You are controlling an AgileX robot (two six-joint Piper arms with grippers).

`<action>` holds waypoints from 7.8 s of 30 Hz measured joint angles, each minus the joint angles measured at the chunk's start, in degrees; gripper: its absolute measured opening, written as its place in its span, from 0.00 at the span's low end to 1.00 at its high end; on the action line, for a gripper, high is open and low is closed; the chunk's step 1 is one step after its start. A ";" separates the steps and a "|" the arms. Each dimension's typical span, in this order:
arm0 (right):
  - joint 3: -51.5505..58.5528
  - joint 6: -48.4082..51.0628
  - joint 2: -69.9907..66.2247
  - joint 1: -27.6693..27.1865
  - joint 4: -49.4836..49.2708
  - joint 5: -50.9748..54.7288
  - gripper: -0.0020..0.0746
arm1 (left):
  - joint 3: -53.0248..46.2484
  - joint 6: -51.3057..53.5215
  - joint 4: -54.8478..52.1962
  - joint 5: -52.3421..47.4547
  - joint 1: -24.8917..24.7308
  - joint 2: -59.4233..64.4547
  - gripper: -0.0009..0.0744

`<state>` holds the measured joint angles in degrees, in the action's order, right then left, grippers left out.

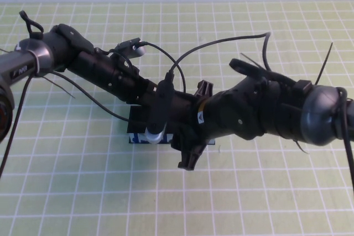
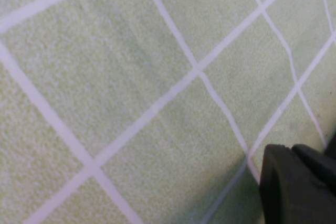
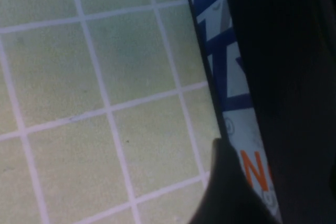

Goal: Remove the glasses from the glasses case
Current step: Pick up the glasses from the glasses case

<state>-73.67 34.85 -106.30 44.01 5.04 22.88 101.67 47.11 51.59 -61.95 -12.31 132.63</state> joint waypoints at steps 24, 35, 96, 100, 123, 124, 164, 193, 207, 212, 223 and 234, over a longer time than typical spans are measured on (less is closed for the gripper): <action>0.00 0.00 -4.64 0.05 8.18 -6.74 0.39 | 0.00 0.00 0.20 -0.45 0.00 0.00 0.01; -0.24 0.09 -5.87 0.05 8.56 -8.19 0.39 | 0.00 0.00 0.25 -0.45 0.00 0.00 0.01; -0.47 -8.35 -2.52 0.18 14.64 -7.81 0.03 | -49.15 41.53 25.66 11.22 7.39 -32.24 0.01; -0.47 -8.39 -2.52 0.18 14.40 -7.93 0.03 | -49.15 47.48 31.56 11.59 7.39 -28.92 0.01; -0.47 -10.34 -0.65 0.08 13.71 -8.04 0.02 | -49.15 63.62 45.57 11.73 7.39 -23.20 0.01; -0.47 -10.34 -0.65 0.08 13.59 -8.04 0.02 | -48.83 63.90 45.57 11.73 7.39 -23.08 0.01; -0.15 -30.06 8.74 0.08 -12.00 15.19 0.02 | -45.79 62.13 46.78 10.48 7.39 -18.74 0.01; -12.42 -36.52 -5.58 -10.14 -5.04 6.36 0.01 | -45.66 55.36 39.33 4.90 7.39 -18.27 0.01; -19.37 -35.59 -12.70 -10.14 -5.04 13.30 0.01 | -45.66 56.11 38.90 1.89 7.39 -19.62 0.01; -19.40 -34.85 -12.59 -10.18 -5.04 14.59 0.01 | -45.66 58.64 42.52 1.65 7.39 -20.92 0.01; -19.40 -30.60 -10.85 -10.18 -8.58 17.47 0.01 | -43.52 61.06 45.33 5.36 7.39 -21.30 0.01; -19.40 -24.80 -7.04 -9.56 -16.38 22.80 0.01 | -42.68 61.20 45.42 7.01 7.39 -21.30 0.01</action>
<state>-93.08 10.06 -113.34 34.45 -11.33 45.68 58.99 108.30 97.01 -54.94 -4.92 111.33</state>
